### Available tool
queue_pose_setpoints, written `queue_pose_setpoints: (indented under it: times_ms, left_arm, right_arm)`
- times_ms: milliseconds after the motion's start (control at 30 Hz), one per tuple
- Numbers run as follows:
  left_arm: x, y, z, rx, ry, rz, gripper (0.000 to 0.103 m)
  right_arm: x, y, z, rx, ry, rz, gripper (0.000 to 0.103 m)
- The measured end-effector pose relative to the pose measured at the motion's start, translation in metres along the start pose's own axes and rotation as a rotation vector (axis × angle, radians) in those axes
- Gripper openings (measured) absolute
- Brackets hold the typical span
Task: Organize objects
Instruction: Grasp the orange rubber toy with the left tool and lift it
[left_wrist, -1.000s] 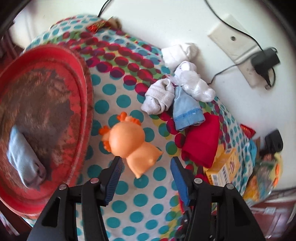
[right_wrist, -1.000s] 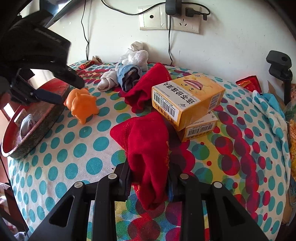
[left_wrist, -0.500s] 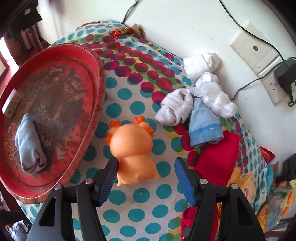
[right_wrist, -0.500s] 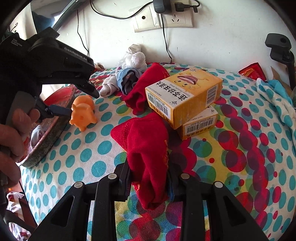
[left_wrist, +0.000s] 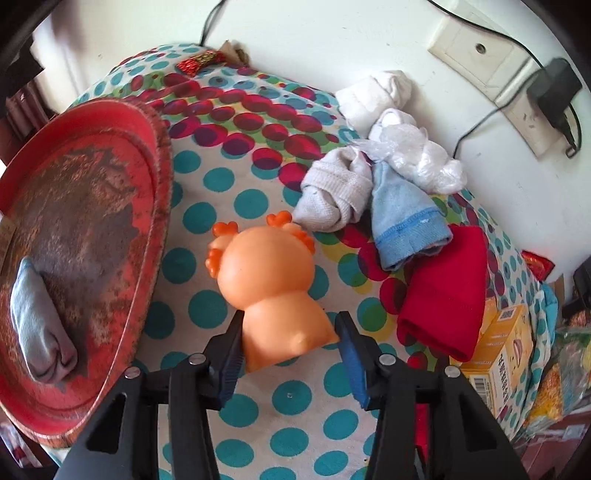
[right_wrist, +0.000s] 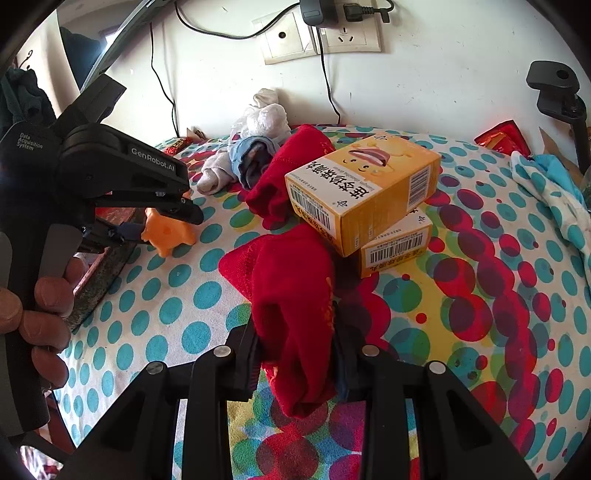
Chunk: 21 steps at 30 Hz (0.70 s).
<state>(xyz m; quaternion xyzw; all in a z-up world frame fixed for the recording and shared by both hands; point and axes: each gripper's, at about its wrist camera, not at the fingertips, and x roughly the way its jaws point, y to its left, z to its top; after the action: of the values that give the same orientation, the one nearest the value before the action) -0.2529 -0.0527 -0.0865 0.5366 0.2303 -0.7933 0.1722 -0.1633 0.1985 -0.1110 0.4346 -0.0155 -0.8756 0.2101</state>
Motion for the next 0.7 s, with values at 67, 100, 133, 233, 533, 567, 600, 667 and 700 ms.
queue_pose_setpoints:
  times_ms: [67, 100, 133, 233, 533, 567, 600, 667, 700]
  left_arm:
    - [-0.002, -0.002, -0.001, 0.033, -0.009, -0.002, 0.048]
    - [-0.002, -0.002, -0.001, 0.041, -0.011, -0.003, 0.048]
    - [-0.003, -0.003, -0.002, 0.053, -0.016, 0.0, 0.048]
    - [-0.006, -0.005, -0.004, 0.088, -0.023, 0.002, 0.048]
    - [-0.024, -0.009, -0.023, 0.208, -0.056, -0.003, 0.048]
    - [-0.026, -0.01, -0.026, 0.222, -0.061, -0.001, 0.048]
    - [-0.03, -0.009, -0.029, 0.238, -0.071, -0.004, 0.048]
    - [-0.036, -0.009, -0.034, 0.264, -0.087, -0.011, 0.048]
    - [-0.038, -0.009, -0.036, 0.276, -0.093, -0.008, 0.048]
  right_arm:
    - [0.0, 0.001, 0.0, -0.001, 0.0, -0.005, 0.03]
    - [0.0, 0.001, 0.0, 0.001, -0.001, -0.005, 0.03]
    - [0.0, 0.001, 0.0, 0.003, -0.001, -0.004, 0.03]
    - [0.001, 0.001, 0.0, 0.006, -0.002, -0.007, 0.03]
    - [0.002, 0.006, 0.0, -0.014, 0.0, -0.041, 0.029]
    - [0.002, 0.006, 0.0, -0.015, 0.0, -0.043, 0.029]
    - [0.002, 0.006, 0.0, -0.014, 0.0, -0.042, 0.029]
    - [0.002, 0.007, 0.0, -0.011, -0.001, -0.045, 0.029]
    - [0.002, 0.007, 0.0, -0.011, -0.002, -0.046, 0.029]
